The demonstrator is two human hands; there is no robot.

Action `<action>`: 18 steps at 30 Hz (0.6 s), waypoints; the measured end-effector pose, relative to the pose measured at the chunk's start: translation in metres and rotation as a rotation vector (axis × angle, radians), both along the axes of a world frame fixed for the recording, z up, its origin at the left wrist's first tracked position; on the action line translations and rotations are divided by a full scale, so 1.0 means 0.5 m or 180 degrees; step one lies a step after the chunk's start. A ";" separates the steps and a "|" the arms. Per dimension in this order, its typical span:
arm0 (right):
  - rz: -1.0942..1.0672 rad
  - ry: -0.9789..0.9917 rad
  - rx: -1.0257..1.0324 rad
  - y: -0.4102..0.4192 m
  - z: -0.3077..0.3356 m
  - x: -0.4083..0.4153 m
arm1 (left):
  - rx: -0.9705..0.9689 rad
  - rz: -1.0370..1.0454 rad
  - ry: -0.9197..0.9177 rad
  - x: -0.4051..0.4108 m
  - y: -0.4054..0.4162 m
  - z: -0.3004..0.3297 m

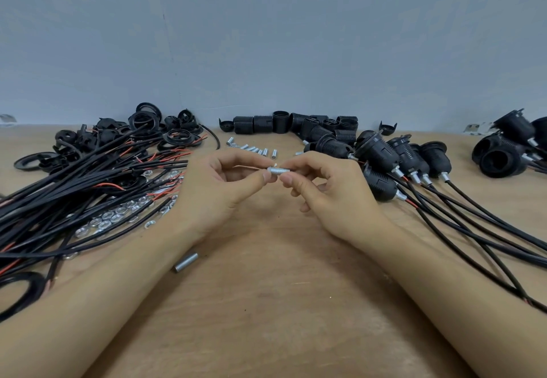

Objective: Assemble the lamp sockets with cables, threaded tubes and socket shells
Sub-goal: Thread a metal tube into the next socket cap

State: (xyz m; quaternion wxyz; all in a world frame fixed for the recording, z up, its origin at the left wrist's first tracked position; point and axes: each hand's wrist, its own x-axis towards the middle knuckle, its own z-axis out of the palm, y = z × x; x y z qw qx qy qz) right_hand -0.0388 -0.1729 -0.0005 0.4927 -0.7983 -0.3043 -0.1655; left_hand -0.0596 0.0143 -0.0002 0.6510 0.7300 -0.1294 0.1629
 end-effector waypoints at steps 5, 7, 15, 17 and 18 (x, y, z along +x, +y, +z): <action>0.0011 -0.0042 -0.0071 0.001 0.000 0.001 | -0.0050 0.0000 -0.0002 0.002 -0.003 -0.004; -0.0010 0.0017 -0.0109 0.000 -0.002 0.004 | -0.0070 0.0007 -0.0053 0.001 -0.005 -0.004; -0.0021 -0.0175 -0.0166 0.003 0.000 0.006 | -0.0113 0.0036 -0.0172 0.002 -0.006 -0.004; -0.0005 -0.0207 -0.0184 0.002 0.001 0.004 | -0.0111 0.0019 -0.0092 0.002 -0.004 -0.004; 0.0025 -0.0221 -0.0175 0.002 0.002 0.003 | -0.0111 0.0015 -0.0081 0.002 -0.003 -0.004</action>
